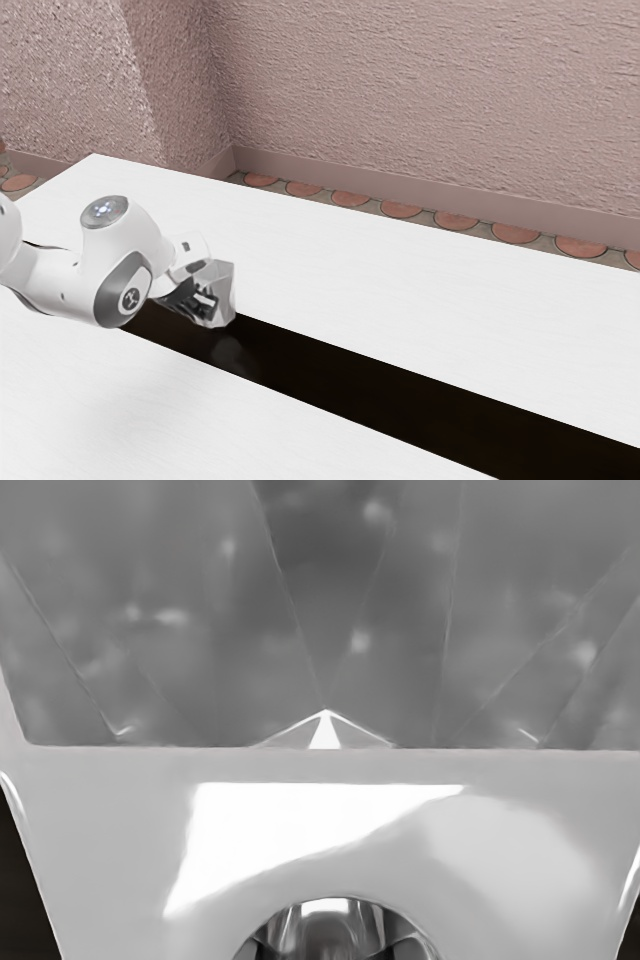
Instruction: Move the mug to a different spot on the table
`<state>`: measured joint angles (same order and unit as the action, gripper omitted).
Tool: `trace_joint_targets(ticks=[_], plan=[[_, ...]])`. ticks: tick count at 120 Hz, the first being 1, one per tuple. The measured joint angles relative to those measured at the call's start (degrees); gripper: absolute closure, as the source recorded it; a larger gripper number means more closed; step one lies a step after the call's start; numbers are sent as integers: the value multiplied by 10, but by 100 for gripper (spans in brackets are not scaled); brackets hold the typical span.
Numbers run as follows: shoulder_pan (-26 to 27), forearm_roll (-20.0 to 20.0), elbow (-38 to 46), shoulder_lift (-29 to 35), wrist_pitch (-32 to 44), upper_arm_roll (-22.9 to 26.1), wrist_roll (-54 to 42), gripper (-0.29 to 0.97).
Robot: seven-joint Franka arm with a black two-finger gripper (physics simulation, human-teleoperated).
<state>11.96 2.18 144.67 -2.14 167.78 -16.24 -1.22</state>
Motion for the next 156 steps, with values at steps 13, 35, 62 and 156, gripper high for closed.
trace_joint_targets(ticks=[13, 35, 62, 156], plan=[[7, 0, 1, 1, 1, 0, -1, 64], [30, 0, 2, 0, 2, 0, -2, 64], [31, 1, 1, -1, 0, 1, -5, 24], [39, -97, -197, 103, -208, -2, -11, 1]])
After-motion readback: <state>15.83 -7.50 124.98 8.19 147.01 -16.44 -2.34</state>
